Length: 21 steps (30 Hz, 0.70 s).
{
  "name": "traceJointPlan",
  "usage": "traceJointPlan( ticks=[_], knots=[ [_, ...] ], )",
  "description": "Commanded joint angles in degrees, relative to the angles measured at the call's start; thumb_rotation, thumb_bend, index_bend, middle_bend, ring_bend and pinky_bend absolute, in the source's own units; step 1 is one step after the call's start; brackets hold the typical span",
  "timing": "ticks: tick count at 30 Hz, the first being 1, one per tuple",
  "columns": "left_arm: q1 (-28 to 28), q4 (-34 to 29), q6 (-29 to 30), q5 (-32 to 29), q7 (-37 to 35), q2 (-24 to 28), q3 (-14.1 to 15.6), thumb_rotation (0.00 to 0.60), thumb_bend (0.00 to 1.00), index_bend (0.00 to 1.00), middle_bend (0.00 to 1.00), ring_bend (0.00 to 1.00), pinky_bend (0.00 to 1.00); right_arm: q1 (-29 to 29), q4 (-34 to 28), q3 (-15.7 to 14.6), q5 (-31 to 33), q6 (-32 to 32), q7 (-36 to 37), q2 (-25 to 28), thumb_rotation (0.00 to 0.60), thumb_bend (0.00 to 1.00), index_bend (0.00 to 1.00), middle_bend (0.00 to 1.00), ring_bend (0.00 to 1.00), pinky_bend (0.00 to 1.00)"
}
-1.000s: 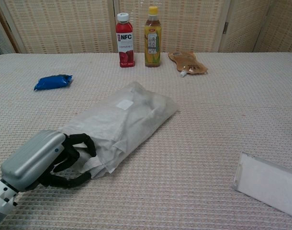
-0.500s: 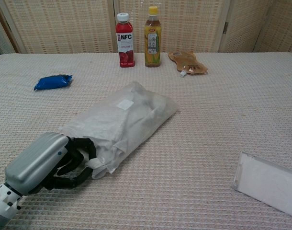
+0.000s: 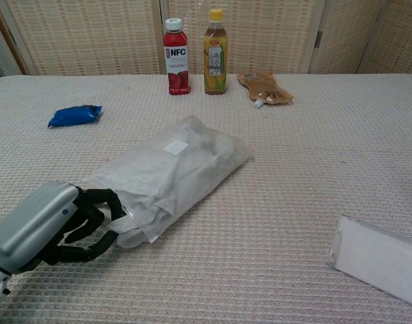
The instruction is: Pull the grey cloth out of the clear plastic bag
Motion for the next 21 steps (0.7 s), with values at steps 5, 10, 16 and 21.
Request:
traceJointPlan(
  ticks=[5,10,16,21],
  knots=[
    [0.34,-2.39,1.78,-0.17,0.01,3.0,-0.31,0.6,0.56,0.7,1.0,1.0,1.0,2.62,0.53,1.46,1.99,-4.32,-3.21,-2.46,0.6,0.15,0.0,0.0,0.0,0.0],
    [0.21,-3.48,1.73,-1.05,-0.09,4.92,-1.16,0.6,0.56,0.7,1.0,1.0,1.0,5.69,1.76,3.99,3.8,-7.43,-4.15,-5.6,0.6,0.15,0.0,0.0,0.0,0.0],
    [0.41,-3.96,2.04,-1.45,-0.43,6.2,-1.43,0.6,0.56,0.7,1.0,1.0,1.0,10.06,5.77,8.28,8.53,-11.59,-3.78,-12.93,0.6,0.16,0.21,0.0,0.0,0.0],
    [0.19,-4.59,1.86,-1.52,-0.73,6.75,-1.55,0.6,0.56,0.7,1.0,1.0,1.0,13.23,9.75,11.62,13.86,-14.48,-3.82,-20.17,0.6,0.18,0.39,0.0,0.0,0.0]
  ],
)
